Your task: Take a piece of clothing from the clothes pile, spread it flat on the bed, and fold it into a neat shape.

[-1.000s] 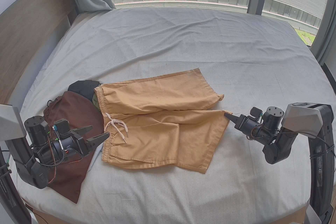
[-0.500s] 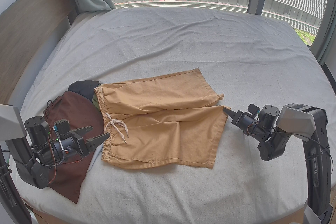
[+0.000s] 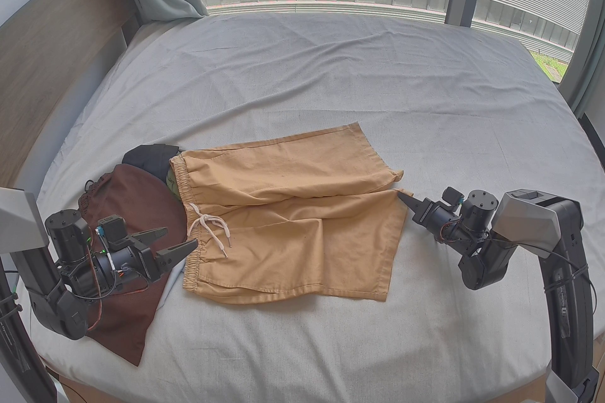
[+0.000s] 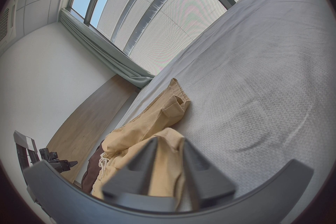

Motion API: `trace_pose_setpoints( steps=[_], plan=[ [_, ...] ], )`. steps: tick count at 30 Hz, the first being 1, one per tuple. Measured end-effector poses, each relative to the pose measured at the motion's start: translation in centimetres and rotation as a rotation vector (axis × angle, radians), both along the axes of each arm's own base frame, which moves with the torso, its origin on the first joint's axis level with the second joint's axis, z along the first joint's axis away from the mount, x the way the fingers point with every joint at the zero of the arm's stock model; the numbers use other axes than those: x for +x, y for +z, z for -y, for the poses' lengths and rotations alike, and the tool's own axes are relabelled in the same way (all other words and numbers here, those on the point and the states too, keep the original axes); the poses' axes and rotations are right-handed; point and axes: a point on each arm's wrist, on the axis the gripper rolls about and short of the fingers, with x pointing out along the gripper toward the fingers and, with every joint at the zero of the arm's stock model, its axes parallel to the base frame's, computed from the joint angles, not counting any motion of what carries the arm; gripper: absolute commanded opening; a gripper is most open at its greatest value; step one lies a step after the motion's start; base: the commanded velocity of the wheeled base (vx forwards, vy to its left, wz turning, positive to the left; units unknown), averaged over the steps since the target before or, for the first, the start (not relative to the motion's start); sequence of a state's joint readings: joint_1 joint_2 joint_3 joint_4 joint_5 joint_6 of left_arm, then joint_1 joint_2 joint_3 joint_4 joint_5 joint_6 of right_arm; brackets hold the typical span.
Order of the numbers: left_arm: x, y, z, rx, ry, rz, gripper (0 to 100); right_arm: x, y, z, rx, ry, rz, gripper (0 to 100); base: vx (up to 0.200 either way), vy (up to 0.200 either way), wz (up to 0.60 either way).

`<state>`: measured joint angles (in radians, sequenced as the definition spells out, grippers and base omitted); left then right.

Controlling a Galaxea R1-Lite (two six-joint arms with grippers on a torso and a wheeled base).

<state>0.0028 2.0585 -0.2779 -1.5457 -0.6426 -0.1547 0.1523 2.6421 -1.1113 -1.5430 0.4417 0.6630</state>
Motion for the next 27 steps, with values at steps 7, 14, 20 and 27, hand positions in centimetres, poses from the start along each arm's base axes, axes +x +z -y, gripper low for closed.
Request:
trace_pose_setpoints(
  steps=[7,14,20,27],
  plan=[
    [0.0,0.0,0.0,0.000,0.001,0.000,100,-0.2,0.2,-0.1,-0.017,-0.008,0.010,100,0.000,0.000,0.00],
    [0.0,0.0,0.0,0.000,0.000,0.001,100,-1.9,-0.1,0.2,-0.098,-0.003,-0.012,100,0.000,0.000,0.00],
    [0.0,0.0,0.0,-0.001,0.001,0.002,100,-4.0,-0.2,0.5,-0.141,0.041,-0.060,100,0.000,0.000,0.00],
    [0.0,0.1,0.0,-0.001,0.001,0.003,100,-6.9,-0.3,0.7,-0.159,0.116,-0.139,100,0.000,0.000,0.00]
  ],
)
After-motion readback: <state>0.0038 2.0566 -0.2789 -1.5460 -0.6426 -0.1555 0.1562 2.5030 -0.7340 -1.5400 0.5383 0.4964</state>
